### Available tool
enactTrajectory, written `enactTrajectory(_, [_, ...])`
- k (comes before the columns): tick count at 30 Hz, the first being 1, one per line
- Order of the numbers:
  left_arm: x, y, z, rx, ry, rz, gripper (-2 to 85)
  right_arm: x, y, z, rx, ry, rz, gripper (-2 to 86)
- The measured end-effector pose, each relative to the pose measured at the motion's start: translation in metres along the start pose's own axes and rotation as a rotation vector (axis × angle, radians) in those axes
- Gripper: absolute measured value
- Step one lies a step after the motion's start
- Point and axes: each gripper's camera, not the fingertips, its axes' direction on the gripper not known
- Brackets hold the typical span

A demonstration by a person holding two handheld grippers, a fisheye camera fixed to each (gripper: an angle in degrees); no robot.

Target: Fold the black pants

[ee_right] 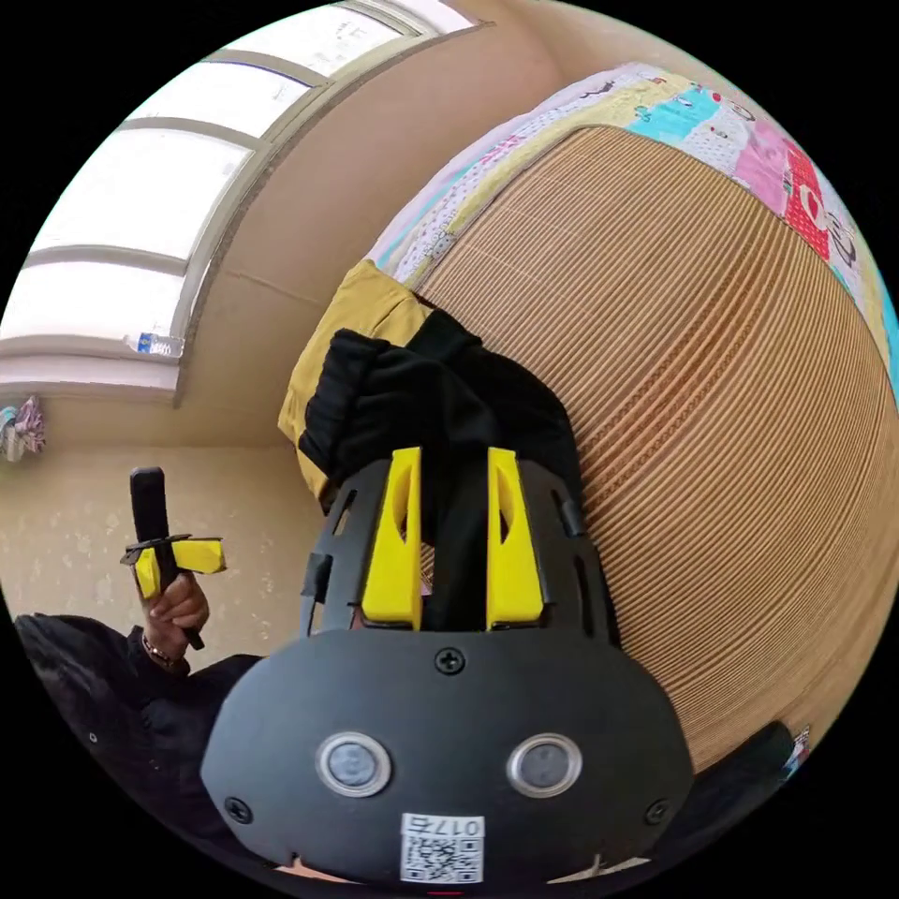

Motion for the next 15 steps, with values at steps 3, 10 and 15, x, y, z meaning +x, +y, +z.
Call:
enactTrajectory(3, [0.003,0.006,0.030,0.022,-0.070,0.032,13.4,0.028,-0.016,0.029,-0.073,-0.030,0.018,11.0])
enactTrajectory(10, [-0.039,0.037,0.041,0.233,-0.121,-0.171,16.0,-0.004,0.033,0.023,-0.033,-0.299,-0.151,3.8])
enactTrajectory(15, [-0.052,0.039,0.067,0.193,-0.088,-0.192,18.1,-0.061,0.115,-0.001,-0.091,-0.395,-0.332,3.5])
